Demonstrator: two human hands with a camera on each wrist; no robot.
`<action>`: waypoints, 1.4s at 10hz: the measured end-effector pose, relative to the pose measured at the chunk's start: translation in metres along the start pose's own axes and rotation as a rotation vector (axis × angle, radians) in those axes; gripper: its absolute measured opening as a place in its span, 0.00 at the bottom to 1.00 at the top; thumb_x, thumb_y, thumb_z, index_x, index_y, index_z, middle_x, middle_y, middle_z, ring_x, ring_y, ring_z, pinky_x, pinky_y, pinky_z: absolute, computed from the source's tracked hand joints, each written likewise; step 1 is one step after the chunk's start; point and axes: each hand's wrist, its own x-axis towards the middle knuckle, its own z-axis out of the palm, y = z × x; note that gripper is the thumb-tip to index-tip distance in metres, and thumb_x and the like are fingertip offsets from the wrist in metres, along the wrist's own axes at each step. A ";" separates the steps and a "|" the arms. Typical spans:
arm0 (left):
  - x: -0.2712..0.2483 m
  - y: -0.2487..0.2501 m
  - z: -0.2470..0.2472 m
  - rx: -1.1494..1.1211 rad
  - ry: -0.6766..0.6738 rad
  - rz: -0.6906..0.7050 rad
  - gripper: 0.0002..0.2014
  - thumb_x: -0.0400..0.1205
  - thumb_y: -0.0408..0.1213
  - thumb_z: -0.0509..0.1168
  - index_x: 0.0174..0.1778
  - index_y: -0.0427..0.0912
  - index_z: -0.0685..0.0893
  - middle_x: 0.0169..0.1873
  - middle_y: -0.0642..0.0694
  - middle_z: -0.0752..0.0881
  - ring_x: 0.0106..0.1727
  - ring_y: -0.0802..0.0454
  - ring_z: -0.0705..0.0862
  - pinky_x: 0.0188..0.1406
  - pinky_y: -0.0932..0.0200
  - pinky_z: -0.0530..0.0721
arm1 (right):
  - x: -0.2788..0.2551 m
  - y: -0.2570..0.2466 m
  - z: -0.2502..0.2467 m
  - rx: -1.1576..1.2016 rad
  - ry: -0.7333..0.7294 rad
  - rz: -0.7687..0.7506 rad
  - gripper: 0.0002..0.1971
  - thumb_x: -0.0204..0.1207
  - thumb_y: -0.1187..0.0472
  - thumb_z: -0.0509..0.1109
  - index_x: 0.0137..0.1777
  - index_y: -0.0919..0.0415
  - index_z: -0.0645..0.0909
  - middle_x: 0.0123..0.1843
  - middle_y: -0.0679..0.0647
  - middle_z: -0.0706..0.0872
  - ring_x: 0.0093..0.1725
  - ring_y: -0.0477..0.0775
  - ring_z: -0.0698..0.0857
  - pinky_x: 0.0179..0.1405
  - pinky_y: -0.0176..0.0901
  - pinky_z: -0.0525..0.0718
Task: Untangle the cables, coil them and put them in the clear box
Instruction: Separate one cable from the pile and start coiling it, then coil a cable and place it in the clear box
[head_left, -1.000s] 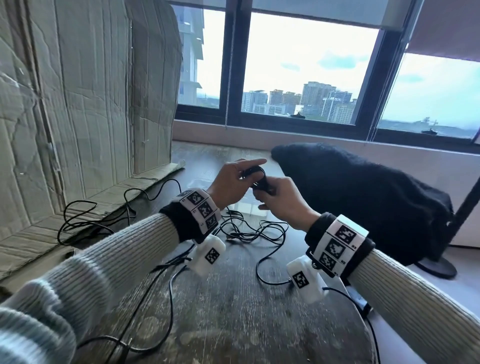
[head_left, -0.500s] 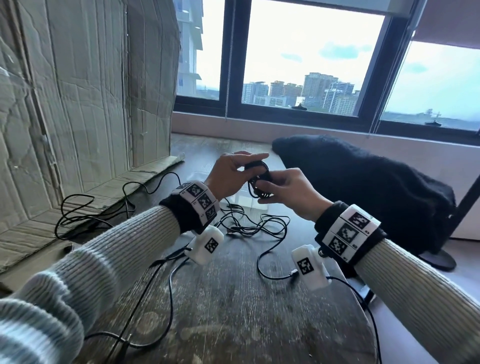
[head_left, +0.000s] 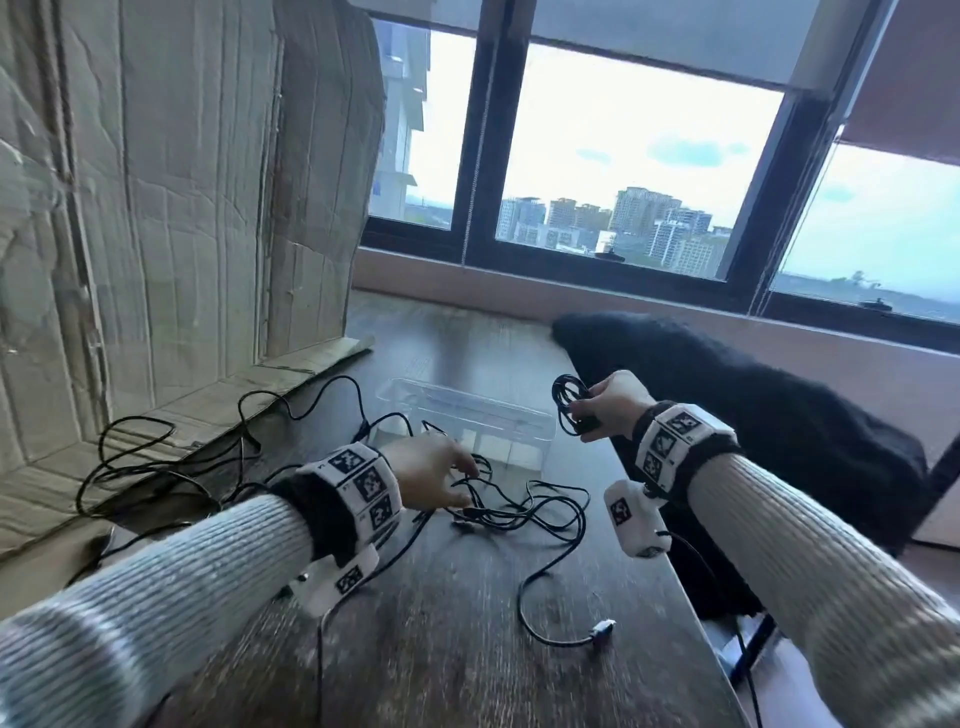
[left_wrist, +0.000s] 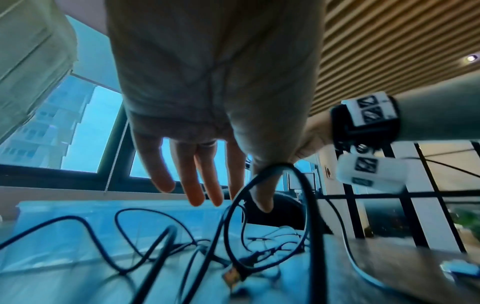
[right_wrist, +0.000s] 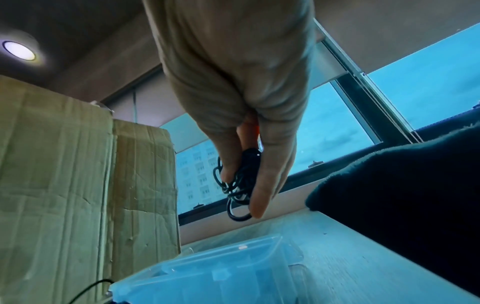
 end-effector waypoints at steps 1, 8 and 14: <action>-0.002 -0.009 0.008 -0.044 -0.002 -0.011 0.24 0.82 0.54 0.62 0.74 0.54 0.74 0.68 0.53 0.81 0.64 0.53 0.81 0.67 0.54 0.78 | 0.013 -0.018 0.014 -0.119 0.042 0.012 0.13 0.69 0.63 0.80 0.49 0.70 0.85 0.45 0.60 0.90 0.45 0.60 0.91 0.48 0.52 0.90; 0.106 0.010 -0.035 0.198 0.001 -0.078 0.24 0.86 0.44 0.57 0.77 0.38 0.69 0.75 0.40 0.72 0.75 0.44 0.71 0.72 0.52 0.70 | 0.041 -0.034 0.060 -0.644 0.022 0.035 0.16 0.75 0.53 0.74 0.57 0.63 0.83 0.59 0.56 0.87 0.60 0.55 0.86 0.61 0.45 0.85; 0.192 0.001 0.005 -0.028 0.008 0.027 0.14 0.83 0.36 0.65 0.65 0.44 0.84 0.64 0.48 0.83 0.54 0.54 0.80 0.50 0.71 0.77 | 0.069 0.005 0.071 -0.767 -0.063 0.066 0.16 0.72 0.44 0.73 0.37 0.56 0.78 0.39 0.49 0.82 0.44 0.55 0.80 0.55 0.50 0.69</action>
